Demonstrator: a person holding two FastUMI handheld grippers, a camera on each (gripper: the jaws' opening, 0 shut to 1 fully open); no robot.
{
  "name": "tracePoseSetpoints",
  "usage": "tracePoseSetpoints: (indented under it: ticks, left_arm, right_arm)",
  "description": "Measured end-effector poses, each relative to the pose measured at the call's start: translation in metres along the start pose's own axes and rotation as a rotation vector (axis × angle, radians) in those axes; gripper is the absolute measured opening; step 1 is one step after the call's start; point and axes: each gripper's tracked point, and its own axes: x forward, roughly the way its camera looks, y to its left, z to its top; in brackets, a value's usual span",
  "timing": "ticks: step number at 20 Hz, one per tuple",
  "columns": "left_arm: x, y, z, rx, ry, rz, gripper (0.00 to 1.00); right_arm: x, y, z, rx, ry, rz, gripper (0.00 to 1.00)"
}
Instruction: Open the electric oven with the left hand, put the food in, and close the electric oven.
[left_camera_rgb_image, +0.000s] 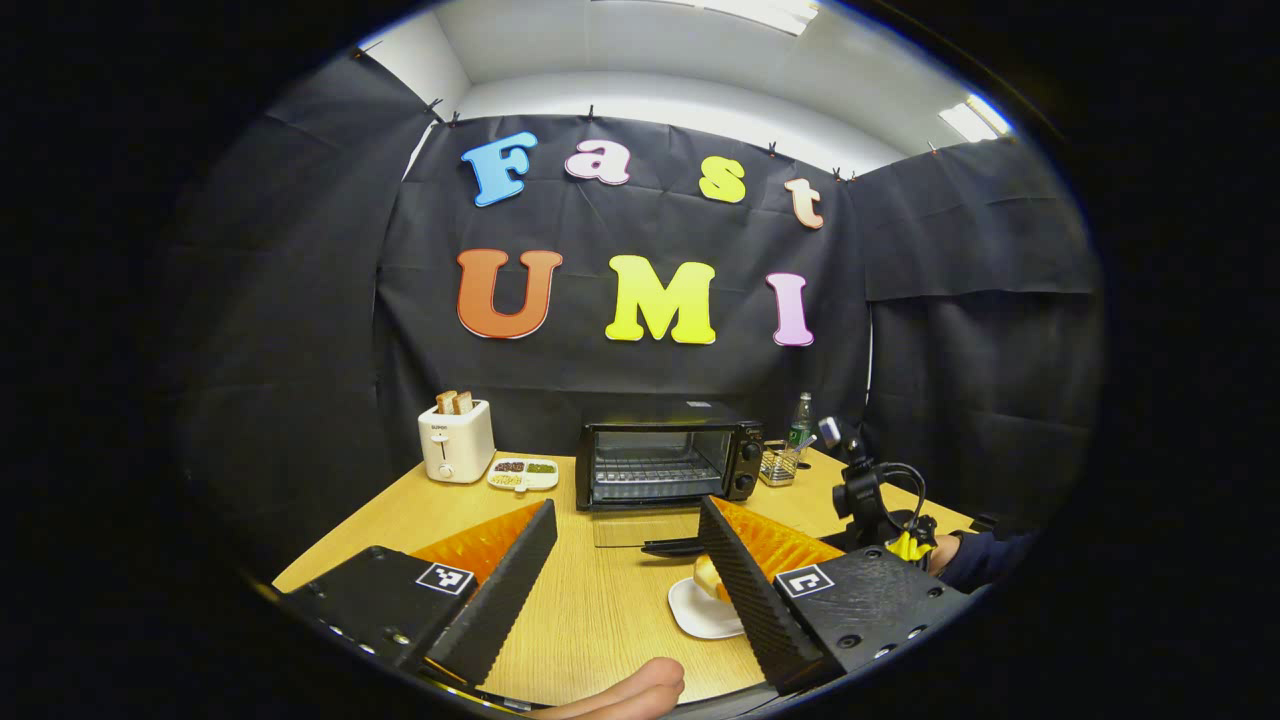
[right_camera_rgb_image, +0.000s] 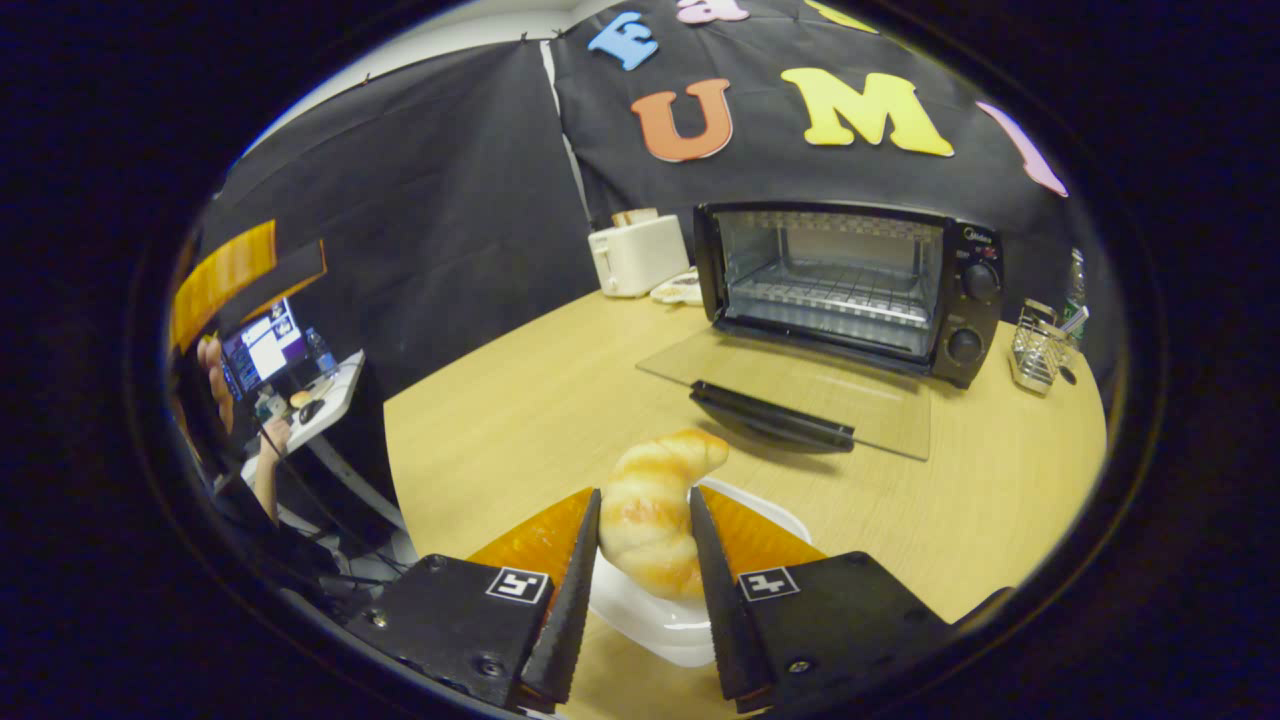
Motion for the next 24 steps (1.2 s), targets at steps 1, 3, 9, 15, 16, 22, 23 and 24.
tracePoseSetpoints:
  ticks: [1, 3, 9, 15, 16, 22, 23, 24]
  left_arm:
    - [0.000, 0.000, 0.000, -0.001, -0.005, -0.006, 0.94]
    - [-0.001, -0.001, 0.003, 0.004, -0.016, -0.013, 0.94]
    - [-0.001, -0.003, 0.010, 0.035, -0.042, -0.020, 0.94]
    - [0.007, 0.012, 0.003, 0.007, -0.027, -0.008, 0.94]
    - [0.008, 0.017, 0.001, 0.006, -0.022, 0.000, 0.94]
    - [0.015, 0.042, -0.018, 0.020, 0.046, 0.053, 0.94]
    - [0.015, 0.046, -0.019, 0.024, 0.050, 0.062, 0.94]
    - [0.017, 0.047, -0.021, 0.024, 0.056, 0.065, 0.94]
  right_arm:
    - [0.000, -0.002, 0.016, 0.029, -0.034, -0.008, 0.54]
    - [0.007, -0.011, 0.045, 0.107, -0.093, -0.028, 0.54]
    - [0.061, -0.061, 0.115, 0.417, -0.272, -0.146, 0.55]
    - [0.109, -0.105, 0.160, 0.668, -0.439, -0.223, 0.53]
    - [0.116, -0.119, 0.166, 0.692, -0.474, -0.255, 0.53]
    - [0.161, -0.191, 0.186, 0.812, -0.592, -0.367, 0.56]
    - [0.164, -0.202, 0.192, 0.811, -0.628, -0.385, 0.56]
    - [0.167, -0.212, 0.196, 0.802, -0.654, -0.415, 0.56]
